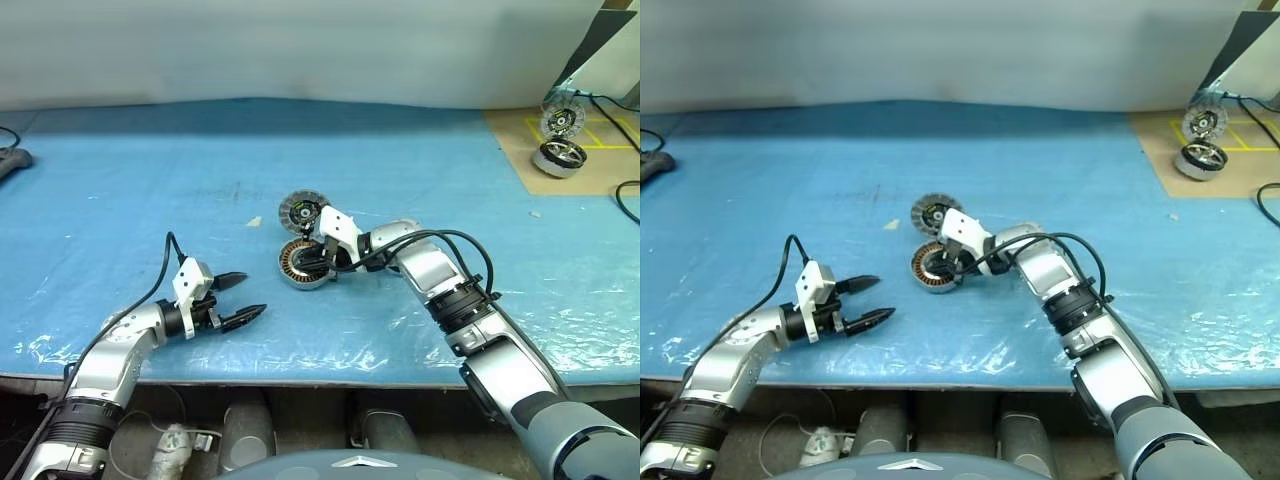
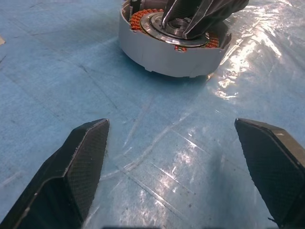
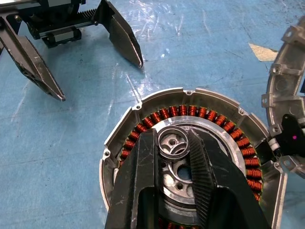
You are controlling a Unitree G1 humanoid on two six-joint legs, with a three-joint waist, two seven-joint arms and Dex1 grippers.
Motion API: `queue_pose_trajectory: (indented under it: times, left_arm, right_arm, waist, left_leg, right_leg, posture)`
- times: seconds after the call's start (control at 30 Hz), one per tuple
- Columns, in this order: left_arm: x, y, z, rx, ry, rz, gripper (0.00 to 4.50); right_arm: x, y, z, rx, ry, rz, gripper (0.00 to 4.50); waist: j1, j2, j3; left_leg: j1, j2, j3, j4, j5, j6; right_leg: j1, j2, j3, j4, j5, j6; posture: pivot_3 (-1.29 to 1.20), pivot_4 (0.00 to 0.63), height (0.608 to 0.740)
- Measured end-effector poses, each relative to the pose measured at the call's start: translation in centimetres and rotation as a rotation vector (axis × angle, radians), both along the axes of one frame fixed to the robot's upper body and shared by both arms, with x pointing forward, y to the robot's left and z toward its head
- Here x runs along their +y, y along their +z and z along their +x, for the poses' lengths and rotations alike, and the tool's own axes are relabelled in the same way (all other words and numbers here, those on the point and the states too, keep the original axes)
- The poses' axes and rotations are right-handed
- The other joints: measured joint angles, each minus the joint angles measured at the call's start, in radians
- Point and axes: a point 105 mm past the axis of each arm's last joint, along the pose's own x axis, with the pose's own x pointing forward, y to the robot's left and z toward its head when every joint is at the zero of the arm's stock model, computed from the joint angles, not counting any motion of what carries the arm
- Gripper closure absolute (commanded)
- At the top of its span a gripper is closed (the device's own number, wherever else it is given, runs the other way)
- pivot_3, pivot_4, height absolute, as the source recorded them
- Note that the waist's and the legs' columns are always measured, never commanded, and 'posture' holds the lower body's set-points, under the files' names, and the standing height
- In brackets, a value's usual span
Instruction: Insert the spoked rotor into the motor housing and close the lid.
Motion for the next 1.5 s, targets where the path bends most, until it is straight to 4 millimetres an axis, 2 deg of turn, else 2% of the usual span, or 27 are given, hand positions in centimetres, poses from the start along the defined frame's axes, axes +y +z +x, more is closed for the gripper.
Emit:
queue_pose_trajectory:
  times: [0.37, 0.83, 1.5]
  left_arm:
    - [0.2, 0.4, 0.3, -0.011, -0.008, 0.002, 0.0]
    - [-0.8, 0.9, 0.7, -0.033, -0.025, -0.037, 0.0]
    - [-0.8, 0.0, 0.5, -0.007, -0.024, -0.029, 0.0]
  right_arm:
    - [0.4, 0.1, 0.0, -0.002, 0.005, 0.012, 3.94]
    - [-1.2, 0.6, 0.5, 0.032, -0.046, 0.021, 3.94]
    - [-0.9, 0.2, 0.2, 0.027, -0.03, 0.014, 3.94]
  waist:
    - [-0.001, 0.0, 0.0]
    - [-0.001, 0.0, 0.0]
    - [0.0, 0.0, 0.0]
  left_leg:
    - [0.0, 0.0, 0.0, -0.002, 0.0, 0.0]
    - [-0.001, 0.0, 0.0, -0.003, 0.0, 0.0]
    - [-0.001, 0.0, 0.0, -0.004, 0.0, 0.0]
  right_leg:
    - [-0.001, 0.0, 0.0, -0.001, 0.0, 0.0]
    - [-0.001, 0.0, 0.0, -0.002, -0.001, 0.0]
    - [-0.002, 0.0, 0.0, -0.003, -0.001, 0.0]
  posture:
    - [0.0, 0.15, 0.74]
    - [0.0, 0.15, 0.74]
    - [0.0, 0.15, 0.74]
